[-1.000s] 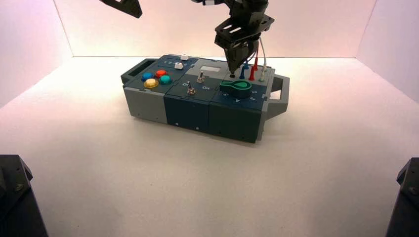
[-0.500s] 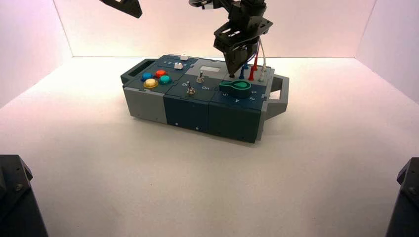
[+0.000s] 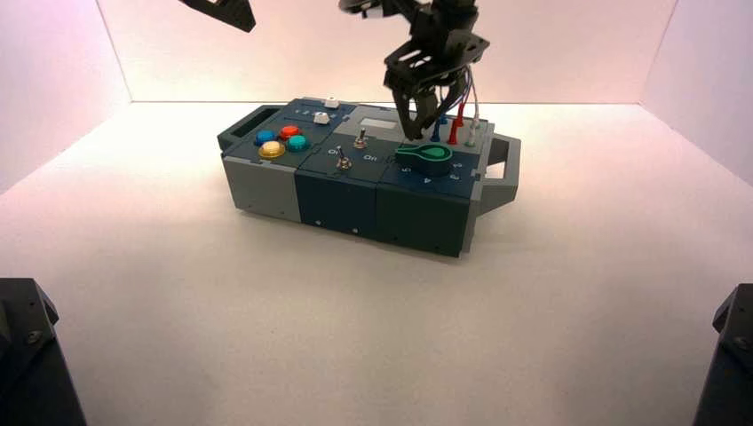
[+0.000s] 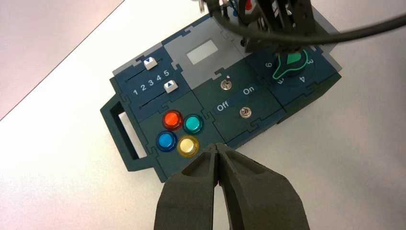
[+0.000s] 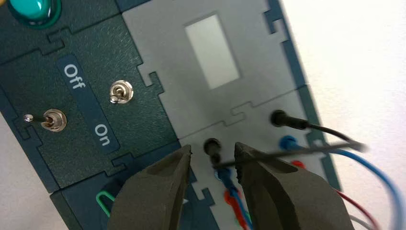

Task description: Insert the black wire.

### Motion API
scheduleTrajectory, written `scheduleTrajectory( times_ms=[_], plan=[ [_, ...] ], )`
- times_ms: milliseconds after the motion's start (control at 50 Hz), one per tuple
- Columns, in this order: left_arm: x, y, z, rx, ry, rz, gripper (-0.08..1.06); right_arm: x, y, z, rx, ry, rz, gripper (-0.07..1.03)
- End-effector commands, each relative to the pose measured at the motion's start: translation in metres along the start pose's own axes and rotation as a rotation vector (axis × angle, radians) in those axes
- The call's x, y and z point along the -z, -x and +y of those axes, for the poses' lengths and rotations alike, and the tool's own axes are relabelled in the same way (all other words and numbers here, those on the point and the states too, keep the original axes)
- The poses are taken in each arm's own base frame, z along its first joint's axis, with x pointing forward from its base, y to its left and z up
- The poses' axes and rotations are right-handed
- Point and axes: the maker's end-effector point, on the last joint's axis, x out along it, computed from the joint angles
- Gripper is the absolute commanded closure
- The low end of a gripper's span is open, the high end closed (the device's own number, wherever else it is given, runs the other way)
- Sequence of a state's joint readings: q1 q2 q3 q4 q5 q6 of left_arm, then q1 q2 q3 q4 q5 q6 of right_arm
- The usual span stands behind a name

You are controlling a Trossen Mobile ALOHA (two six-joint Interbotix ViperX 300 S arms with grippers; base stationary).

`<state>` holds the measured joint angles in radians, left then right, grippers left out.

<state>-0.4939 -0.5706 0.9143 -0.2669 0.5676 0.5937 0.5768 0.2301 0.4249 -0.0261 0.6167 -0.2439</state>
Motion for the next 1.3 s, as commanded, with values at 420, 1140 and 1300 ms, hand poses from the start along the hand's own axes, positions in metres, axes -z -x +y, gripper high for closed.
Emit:
scheduleTrajectory(
  times_ms=[420, 1140, 1300],
  plan=[
    [-0.009, 0.004, 0.003, -0.015, -0.011, -0.034, 1.01, -0.017, 0.059, -0.005, 0.029, -0.016, -0.114, 0.48],
    [-0.024, 0.023, 0.024, -0.142, 0.099, -0.223, 1.01, 0.033, 0.149, -0.018, 0.089, -0.301, -0.397, 0.48],
    [-0.027, 0.030, 0.035, -0.222, 0.129, -0.331, 1.01, 0.078, 0.166, -0.057, 0.188, -0.446, -0.469, 0.48]
  ],
)
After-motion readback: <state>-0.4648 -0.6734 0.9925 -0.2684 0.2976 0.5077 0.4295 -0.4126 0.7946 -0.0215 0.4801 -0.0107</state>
